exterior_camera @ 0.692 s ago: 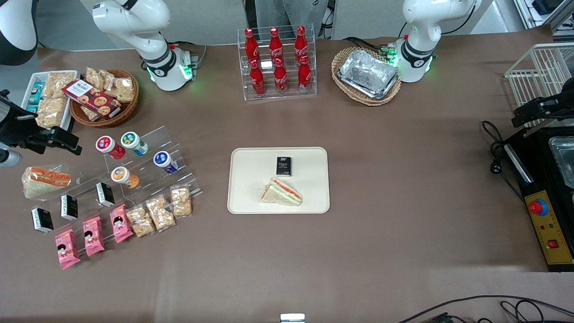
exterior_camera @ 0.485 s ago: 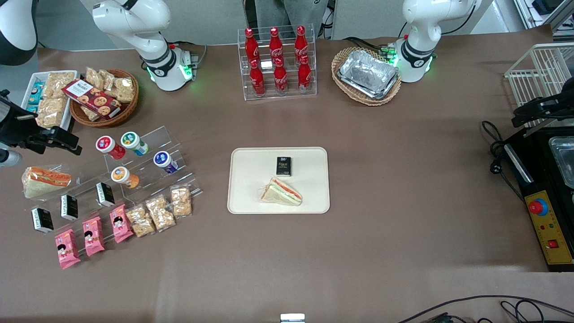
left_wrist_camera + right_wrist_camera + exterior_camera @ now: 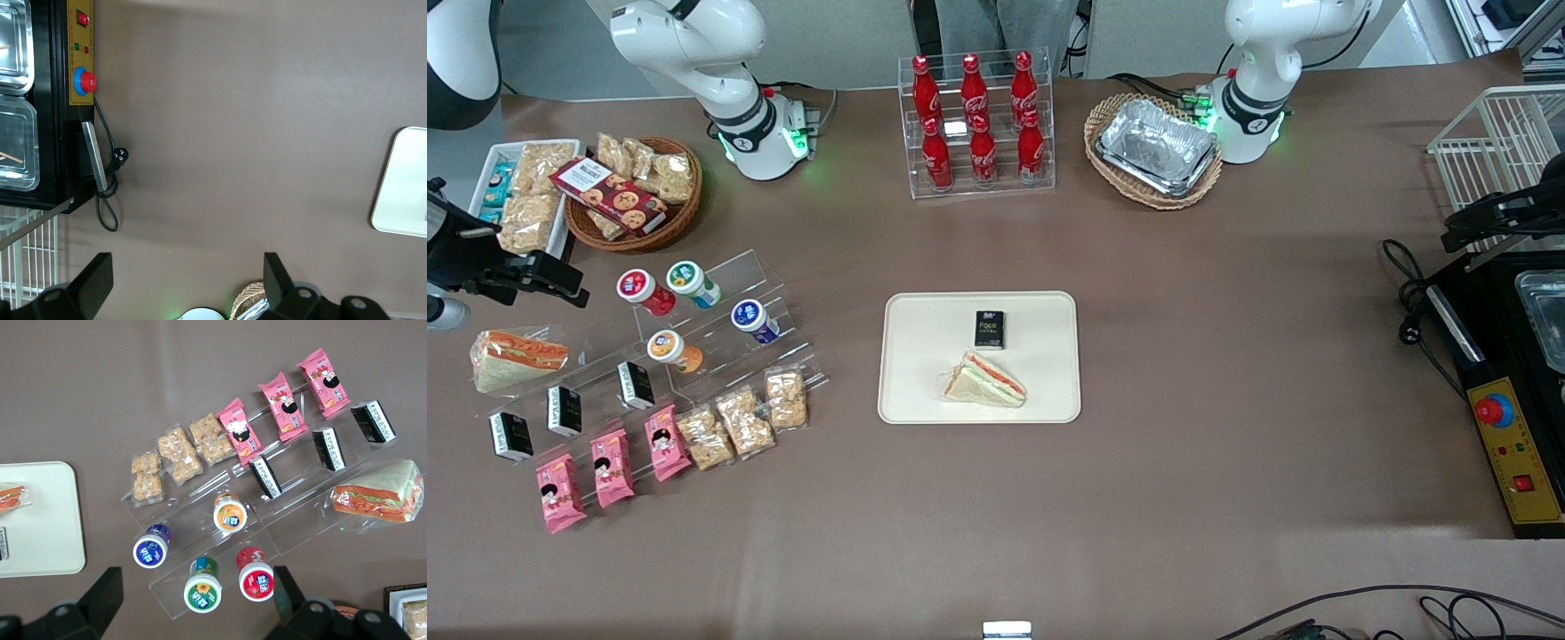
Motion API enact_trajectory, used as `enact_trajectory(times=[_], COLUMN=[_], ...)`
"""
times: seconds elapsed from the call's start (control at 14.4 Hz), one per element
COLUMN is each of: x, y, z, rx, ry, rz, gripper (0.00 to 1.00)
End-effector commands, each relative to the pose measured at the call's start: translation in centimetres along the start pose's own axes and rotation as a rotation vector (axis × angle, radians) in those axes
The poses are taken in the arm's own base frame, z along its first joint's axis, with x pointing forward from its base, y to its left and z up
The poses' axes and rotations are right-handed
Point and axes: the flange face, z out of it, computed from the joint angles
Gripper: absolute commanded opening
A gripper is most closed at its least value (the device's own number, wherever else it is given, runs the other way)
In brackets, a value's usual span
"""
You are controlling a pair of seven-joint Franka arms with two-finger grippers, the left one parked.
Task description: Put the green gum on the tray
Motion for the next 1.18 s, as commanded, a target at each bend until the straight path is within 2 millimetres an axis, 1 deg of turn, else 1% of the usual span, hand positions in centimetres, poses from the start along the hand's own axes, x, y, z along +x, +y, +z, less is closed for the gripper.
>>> enact_trajectory(times=[0.0,0.14,0.21,0.62,0.76,0.9,0.97,1.04,1.11], x=[-0.1,-0.2,-0.8,-5.5,-7.7,-10.5,-11.5,-11.8,-11.7], y=[0.3,0.8,0.8,0.3,0.0,-0.6,-0.7,-0.8,-0.8], z=[-0.3,-0.3,-0.5,1.5,2.4,3.7,4.4,4.7,5.0], rx=[0.004,0.009,0.011,0.02,0.025,0.028,0.029,0.028,0.027], ry=[-0.004,-0.007,-0.009,-0.036,-0.025,0.001,0.006,0.004,-0.003], rz=[-0.002,0.006,0.006,-0.005,-0.012,-0.028,-0.031,-0.034,-0.034], gripper=[1.0,1.0,1.0,1.0,1.0,1.0,1.0,1.0,1.0])
